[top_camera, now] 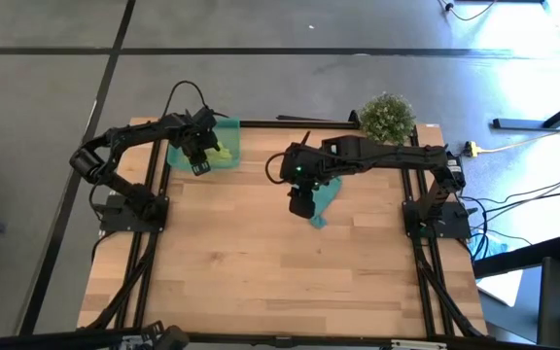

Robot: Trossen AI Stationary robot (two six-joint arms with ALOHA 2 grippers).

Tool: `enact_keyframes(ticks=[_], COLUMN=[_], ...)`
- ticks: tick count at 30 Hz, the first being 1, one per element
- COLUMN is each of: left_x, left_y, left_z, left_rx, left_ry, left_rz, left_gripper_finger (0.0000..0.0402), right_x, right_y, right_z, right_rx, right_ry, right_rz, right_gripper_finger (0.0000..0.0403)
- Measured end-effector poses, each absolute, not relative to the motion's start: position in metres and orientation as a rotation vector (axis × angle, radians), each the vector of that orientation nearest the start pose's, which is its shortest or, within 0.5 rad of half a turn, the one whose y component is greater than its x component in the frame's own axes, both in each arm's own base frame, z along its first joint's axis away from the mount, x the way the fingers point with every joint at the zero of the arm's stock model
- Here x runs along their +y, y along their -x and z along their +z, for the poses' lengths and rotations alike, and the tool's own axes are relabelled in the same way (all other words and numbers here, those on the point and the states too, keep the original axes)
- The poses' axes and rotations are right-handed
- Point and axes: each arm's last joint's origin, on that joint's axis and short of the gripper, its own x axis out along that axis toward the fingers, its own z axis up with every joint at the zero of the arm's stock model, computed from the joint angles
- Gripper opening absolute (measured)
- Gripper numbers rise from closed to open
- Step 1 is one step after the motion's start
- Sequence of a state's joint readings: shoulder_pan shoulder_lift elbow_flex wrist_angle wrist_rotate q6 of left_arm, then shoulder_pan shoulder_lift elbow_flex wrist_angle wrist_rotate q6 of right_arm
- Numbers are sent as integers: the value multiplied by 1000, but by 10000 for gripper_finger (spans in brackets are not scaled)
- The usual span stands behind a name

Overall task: Roll microfiber towels into tight, uniform cylinder then place into a basket
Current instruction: Put the green microfiber cloth into the blue bin

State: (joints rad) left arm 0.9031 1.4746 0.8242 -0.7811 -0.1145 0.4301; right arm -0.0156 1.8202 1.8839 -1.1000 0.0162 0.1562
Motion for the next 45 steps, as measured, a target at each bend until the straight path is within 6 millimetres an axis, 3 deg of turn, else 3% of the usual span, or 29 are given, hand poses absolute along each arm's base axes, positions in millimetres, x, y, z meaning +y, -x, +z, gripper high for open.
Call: enact_keyframes(ticks=[11, 20, 45], left_x=[191, 191, 190], left_y=[-144, -142, -142], left_z=[170, 171, 171], left_rx=[1539, 1568, 1562], left_ry=[198, 187, 214], left_rz=[561, 588, 606], left_gripper_finger=[114, 94, 116], right_x=[-7, -7, -8], right_y=[-376, -377, -380], right_z=[352, 353, 355], right_rx=[1021, 1003, 971], right_ry=[-142, -164, -91], right_rz=[-110, -120, -134], right_gripper_finger=[172, 172, 172])
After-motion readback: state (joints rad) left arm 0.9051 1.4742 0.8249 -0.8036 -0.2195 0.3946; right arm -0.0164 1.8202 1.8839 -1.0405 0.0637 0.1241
